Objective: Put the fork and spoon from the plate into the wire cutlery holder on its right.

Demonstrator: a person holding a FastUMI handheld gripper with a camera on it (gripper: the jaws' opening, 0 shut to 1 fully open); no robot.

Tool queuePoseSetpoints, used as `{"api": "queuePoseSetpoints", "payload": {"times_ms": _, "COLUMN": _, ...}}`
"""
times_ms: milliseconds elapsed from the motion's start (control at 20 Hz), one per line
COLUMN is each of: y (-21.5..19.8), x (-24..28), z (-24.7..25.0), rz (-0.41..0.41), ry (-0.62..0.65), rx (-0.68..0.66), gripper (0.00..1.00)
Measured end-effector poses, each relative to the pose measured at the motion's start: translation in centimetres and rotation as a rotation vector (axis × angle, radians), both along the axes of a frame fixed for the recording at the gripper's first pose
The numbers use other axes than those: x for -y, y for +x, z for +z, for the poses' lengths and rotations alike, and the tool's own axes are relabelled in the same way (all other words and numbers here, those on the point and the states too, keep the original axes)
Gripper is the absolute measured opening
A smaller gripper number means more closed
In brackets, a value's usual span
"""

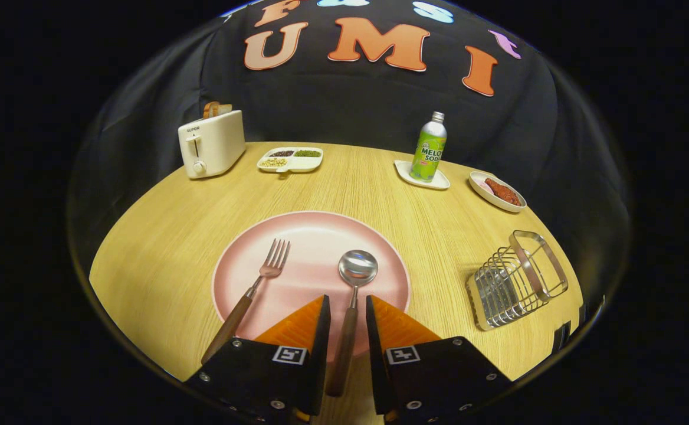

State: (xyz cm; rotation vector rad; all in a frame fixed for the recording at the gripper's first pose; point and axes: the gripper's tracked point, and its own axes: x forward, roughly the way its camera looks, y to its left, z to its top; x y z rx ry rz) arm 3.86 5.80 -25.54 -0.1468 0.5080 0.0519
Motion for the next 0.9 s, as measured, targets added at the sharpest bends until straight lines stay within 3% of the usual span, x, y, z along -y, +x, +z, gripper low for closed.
{"api": "queuePoseSetpoints", "payload": {"times_ms": 300, "y": 0.2, "x": 0.4, "z": -1.6, "rz": -0.019, "ry": -0.023, "rx": -0.053, "gripper": 0.34}}
{"api": "queuePoseSetpoints", "payload": {"times_ms": 400, "y": 0.2, "x": 0.6, "z": -1.3, "rz": -0.026, "ry": -0.019, "rx": -0.054, "gripper": 0.15}}
{"api": "queuePoseSetpoints", "payload": {"times_ms": 450, "y": 0.4, "x": 0.5, "z": -1.5, "rz": -0.026, "ry": -0.017, "rx": -0.059, "gripper": 0.12}}
{"api": "queuePoseSetpoints", "payload": {"times_ms": 600, "y": 0.4, "x": 0.4, "z": -1.2, "rz": -0.025, "ry": 0.006, "rx": -0.070, "gripper": 0.05}}
{"api": "queuePoseSetpoints", "payload": {"times_ms": 900, "y": -0.1, "x": 1.2, "z": 2.1, "rz": -0.002, "ry": 0.039, "rx": -0.071, "gripper": 0.05}}
